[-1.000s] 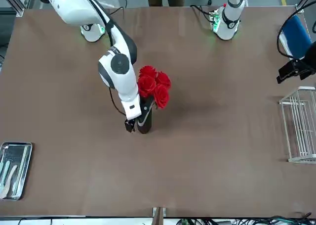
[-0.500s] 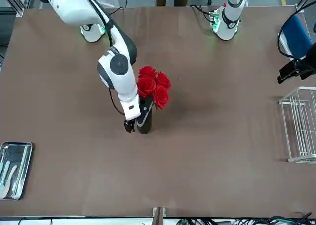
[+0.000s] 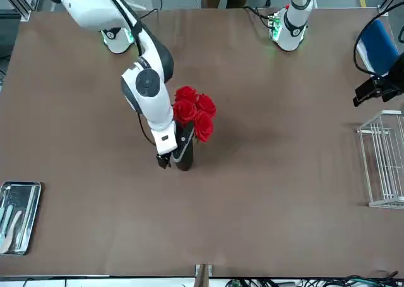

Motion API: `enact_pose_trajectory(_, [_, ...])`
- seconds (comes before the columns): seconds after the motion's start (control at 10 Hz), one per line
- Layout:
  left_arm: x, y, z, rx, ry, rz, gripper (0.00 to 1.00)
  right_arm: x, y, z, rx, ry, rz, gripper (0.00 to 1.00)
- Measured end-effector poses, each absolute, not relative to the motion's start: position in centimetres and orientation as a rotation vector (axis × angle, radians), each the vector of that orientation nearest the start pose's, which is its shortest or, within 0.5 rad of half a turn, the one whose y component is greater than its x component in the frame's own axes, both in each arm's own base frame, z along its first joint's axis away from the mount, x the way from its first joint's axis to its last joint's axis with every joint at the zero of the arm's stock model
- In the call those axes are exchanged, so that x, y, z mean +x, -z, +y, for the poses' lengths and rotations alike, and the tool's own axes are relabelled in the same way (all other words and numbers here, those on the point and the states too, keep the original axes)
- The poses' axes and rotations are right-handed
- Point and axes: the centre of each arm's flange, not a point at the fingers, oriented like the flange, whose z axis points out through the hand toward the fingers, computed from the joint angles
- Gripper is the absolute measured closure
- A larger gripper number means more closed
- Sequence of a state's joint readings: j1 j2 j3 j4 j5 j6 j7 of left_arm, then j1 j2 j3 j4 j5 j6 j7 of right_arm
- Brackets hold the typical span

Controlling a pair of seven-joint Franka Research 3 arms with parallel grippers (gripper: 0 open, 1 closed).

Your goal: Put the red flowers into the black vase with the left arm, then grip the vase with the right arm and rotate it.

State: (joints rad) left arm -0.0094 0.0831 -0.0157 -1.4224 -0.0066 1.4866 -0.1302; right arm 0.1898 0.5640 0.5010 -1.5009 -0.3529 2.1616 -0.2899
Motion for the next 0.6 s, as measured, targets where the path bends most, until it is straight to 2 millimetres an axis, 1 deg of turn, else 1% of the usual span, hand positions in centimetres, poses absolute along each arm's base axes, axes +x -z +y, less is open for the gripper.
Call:
enact_pose_trajectory(0.2, [57.2, -64.0, -1.5, -3.144, -0.031, -0.165, 0.00, 59.5, -39.5, 39.1, -2.703, 0.278, -1.601, 0.00])
enact_pose_trajectory(0.4, [57.2, -64.0, -1.5, -3.144, -0.031, -0.165, 0.00, 59.9, -40.2, 38.3, -2.697, 0.267, -1.600, 0.00])
enact_pose_trajectory(0.6, [57.2, -64.0, -1.5, -3.144, -0.031, -0.164, 0.00, 60.5, -42.2, 37.0, -2.689, 0.291, -1.559, 0.00])
